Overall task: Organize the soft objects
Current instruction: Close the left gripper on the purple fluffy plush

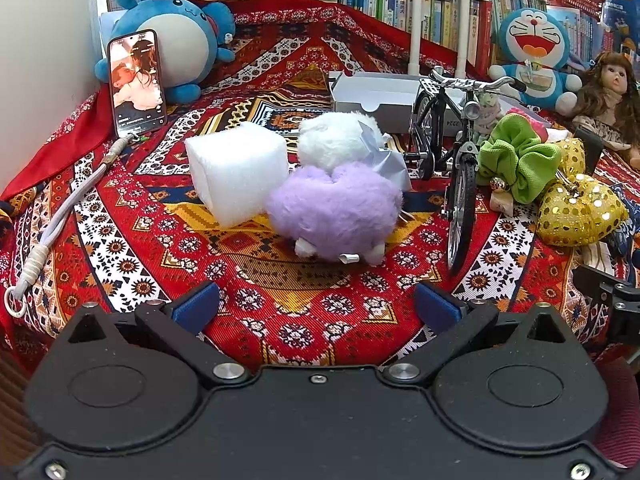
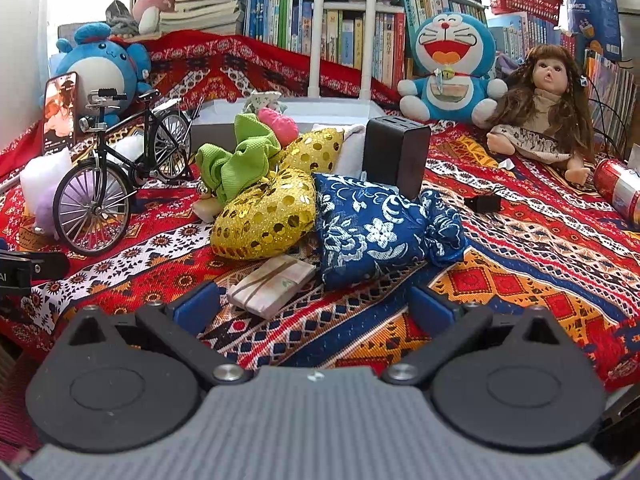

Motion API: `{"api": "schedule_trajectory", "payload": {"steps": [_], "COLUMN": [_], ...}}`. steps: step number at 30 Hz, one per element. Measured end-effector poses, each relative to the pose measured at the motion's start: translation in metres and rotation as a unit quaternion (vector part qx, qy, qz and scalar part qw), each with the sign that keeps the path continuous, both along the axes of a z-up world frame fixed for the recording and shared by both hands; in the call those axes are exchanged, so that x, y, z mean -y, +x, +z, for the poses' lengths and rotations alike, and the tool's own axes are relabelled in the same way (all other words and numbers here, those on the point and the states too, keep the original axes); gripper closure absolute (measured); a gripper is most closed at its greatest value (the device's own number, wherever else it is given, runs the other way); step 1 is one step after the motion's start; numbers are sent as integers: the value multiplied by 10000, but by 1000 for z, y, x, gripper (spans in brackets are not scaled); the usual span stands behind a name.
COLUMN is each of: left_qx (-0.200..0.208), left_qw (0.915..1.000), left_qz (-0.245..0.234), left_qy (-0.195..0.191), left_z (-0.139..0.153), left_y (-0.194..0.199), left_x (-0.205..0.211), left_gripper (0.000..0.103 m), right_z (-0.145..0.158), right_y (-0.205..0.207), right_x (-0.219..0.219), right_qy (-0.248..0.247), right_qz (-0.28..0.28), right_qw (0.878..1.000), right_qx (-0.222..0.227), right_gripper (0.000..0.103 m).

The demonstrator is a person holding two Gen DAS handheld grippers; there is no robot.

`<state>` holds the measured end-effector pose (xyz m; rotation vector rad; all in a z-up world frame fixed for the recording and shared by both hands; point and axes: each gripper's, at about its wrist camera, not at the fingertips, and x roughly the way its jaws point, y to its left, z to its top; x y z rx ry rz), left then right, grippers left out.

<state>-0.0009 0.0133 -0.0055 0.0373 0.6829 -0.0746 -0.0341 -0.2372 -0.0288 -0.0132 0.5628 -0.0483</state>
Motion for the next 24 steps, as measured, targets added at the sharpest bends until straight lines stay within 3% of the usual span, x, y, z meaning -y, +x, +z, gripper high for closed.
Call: {"api": "schedule_trajectory", "payload": {"steps": [6, 10, 15, 17, 21, 24], "left_qx": [93, 312, 712, 786, 649, 558], "left_qw": [9999, 9993, 9965, 9960, 9963, 9964], "left_qz": [50, 47, 74, 30, -44, -116], "left_qy": [-41, -189, -425, -435, -554, -620], "left_z": [1, 9, 27, 32, 32, 30], "left_y": [-1, -5, -8, -7, 0, 2], "left_x": [-2, -10, -22, -23, -22, -20], "left_gripper": [0, 6, 16, 31, 43, 45], "right_z": [3, 7, 11, 12, 14, 17], "right_y": [-2, -7, -12, -13, -16, -20], "right_x": [1, 3, -5, -6, -5, -6], "right_qy": [77, 304, 162, 132, 153, 148], "right_qz": [8, 176, 368, 358, 310, 369], "right_qw": [10000, 9993, 9988, 9989, 9990, 9987], "right_qx": [9, 154, 273, 276, 300, 305], "right_gripper": [0, 2, 17, 24, 38, 42]}}
